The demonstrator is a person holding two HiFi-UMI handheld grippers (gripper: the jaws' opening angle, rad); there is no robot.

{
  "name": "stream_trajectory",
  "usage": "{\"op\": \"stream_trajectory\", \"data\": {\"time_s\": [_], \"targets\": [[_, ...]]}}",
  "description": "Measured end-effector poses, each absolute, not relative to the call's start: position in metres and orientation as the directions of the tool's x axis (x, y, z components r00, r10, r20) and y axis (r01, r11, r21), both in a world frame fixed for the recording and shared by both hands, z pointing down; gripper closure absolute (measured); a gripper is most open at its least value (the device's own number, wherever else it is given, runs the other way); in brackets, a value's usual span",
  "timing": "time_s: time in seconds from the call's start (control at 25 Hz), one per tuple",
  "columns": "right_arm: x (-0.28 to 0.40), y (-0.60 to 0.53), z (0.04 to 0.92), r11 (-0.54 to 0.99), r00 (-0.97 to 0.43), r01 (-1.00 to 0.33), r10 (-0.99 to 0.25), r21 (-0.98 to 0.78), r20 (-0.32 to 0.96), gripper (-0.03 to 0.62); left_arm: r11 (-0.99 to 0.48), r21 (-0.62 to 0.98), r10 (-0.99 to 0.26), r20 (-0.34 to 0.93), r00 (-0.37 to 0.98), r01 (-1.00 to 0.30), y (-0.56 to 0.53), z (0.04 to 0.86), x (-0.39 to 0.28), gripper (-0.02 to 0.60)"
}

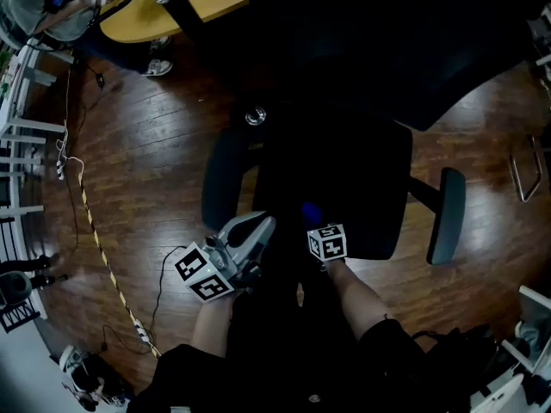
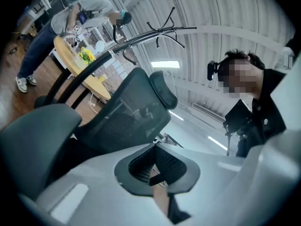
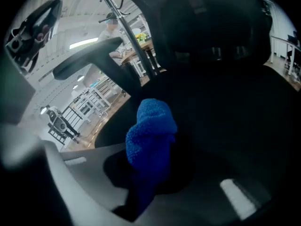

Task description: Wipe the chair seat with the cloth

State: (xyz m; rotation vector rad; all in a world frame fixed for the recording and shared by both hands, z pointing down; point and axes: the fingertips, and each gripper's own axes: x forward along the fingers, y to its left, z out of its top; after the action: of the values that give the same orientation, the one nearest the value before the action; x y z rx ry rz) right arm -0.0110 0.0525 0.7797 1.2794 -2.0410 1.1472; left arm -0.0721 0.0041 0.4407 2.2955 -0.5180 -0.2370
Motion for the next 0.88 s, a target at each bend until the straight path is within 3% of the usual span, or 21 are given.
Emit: {"op": "stream_trajectory", "data": {"time_s": [0.44,0.76,0.88], "targets": [[0.187,0.126,0.77,-0.147,-0.131,-0.954,-0.585,-0.263,0.8,0.559,-0.67,0.738,-0.168,-0.041,0.985,-0.083,0.018,0.448,0.04,0.58],[0.189,0.139,0.771,-0.145,-0.195,-0.936,-0.549,-0.322,0.813,0.559,-0.653,0.745,-0.185,0.019,0.983,-0.138,0.013,0.453,0.028,0.58],[0.18,0.113,0.715,-0.087,-0.248,-0.918,-0.637,-0.387,0.73,0.559,-0.687,0.711,-0.187,0.025,0.982,-0.149,0.002,0.421,0.016,0.58]]}}
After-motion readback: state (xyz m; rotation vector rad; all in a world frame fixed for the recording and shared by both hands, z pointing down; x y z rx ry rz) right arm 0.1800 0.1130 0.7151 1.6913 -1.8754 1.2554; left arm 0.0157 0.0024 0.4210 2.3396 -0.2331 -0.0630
